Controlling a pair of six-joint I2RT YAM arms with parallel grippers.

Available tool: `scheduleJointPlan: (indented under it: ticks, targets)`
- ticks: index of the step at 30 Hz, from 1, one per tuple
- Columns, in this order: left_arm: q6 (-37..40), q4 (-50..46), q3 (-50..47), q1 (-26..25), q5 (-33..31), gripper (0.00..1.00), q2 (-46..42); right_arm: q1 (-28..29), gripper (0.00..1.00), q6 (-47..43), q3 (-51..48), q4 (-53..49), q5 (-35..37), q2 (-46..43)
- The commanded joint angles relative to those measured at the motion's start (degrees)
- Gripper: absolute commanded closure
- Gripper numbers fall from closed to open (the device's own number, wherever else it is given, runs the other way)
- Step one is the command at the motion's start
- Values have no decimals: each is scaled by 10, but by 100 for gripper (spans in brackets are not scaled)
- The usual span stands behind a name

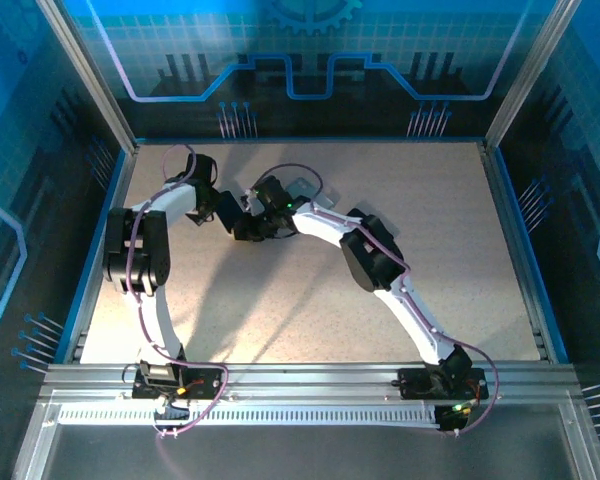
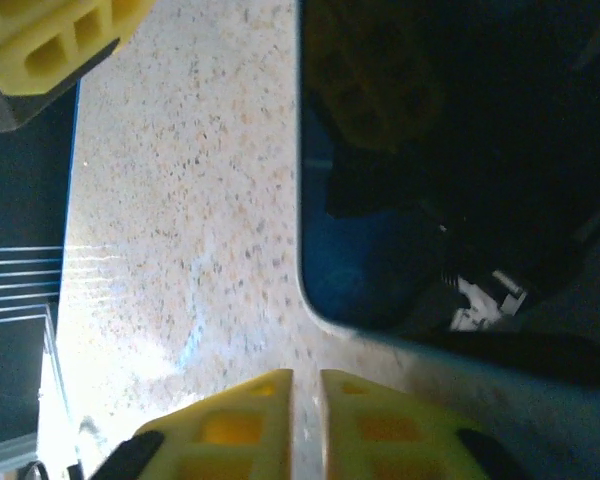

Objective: Put the phone into the phone case

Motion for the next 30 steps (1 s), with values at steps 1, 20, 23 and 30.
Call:
scheduleJointPlan:
  ticks: [1, 20, 23, 30]
  targets:
    - [12, -12, -28, -2, -6, 100, -24, -19, 78, -3, -92, 80, 16, -100]
    - [22, -9, 0, -21, 8, 100, 22, -110, 79, 48, -442, 191, -8, -397]
    - [27, -15, 26, -22, 7, 100, 42, -123, 79, 39, -475, 183, -2, -420]
    - [37, -29, 48, -23, 1, 100, 54, -150, 79, 24, -520, 164, 5, -459]
